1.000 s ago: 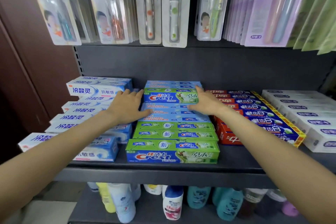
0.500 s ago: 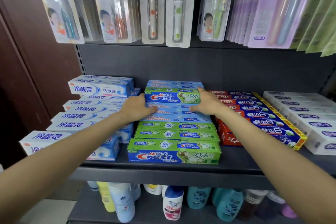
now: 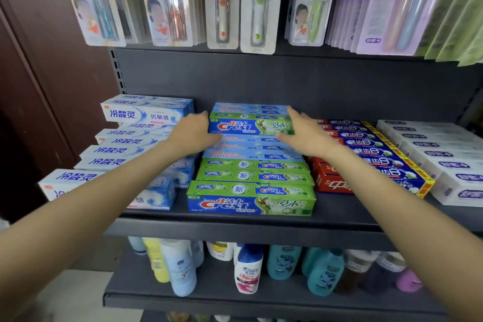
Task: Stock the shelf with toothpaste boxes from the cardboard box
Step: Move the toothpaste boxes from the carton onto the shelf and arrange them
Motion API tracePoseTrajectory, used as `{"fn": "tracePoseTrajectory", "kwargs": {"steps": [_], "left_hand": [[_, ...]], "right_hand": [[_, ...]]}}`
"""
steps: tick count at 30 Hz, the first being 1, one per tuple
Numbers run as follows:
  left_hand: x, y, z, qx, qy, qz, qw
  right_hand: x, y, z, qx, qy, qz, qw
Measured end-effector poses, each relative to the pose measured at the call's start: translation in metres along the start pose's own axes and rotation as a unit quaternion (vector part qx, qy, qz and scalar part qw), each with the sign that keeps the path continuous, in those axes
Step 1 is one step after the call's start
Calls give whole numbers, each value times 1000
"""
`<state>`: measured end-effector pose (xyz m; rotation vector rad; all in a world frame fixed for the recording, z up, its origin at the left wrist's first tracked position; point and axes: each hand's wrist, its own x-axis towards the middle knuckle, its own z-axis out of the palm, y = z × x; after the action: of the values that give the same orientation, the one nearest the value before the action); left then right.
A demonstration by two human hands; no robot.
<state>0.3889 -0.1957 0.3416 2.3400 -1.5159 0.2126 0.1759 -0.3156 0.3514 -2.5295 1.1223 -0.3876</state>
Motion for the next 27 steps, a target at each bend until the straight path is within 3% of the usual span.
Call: {"fn": "tracePoseTrajectory", "kwargs": {"steps": [3,6,8,11,17,22,27], "left_hand": [[-29,6,-31,-32,54,49,997],[-77,14,-44,-108,-50,160,980],[-105,18,-35,-27,-147,225,963],[-121,20,-9,89,-186,243,948],[-126,29,10,70,-133,204,967],[-128,36,24,98,-42,199,974],[-121,32,30,87,-31,208,974]], "right_hand": [[-42,2,-9,9,44,-76,996],[-92,0,-6,-1,17,-115,993],[-112,0,2,-117,-16,-110,987],[-124,7,17,-294,-8,-99,951],[-137,24,22,-290,-3,-103,952],[-141,25,24,-283,-2,-113,952],[-141,23,26,-297,10,-110,949]]}}
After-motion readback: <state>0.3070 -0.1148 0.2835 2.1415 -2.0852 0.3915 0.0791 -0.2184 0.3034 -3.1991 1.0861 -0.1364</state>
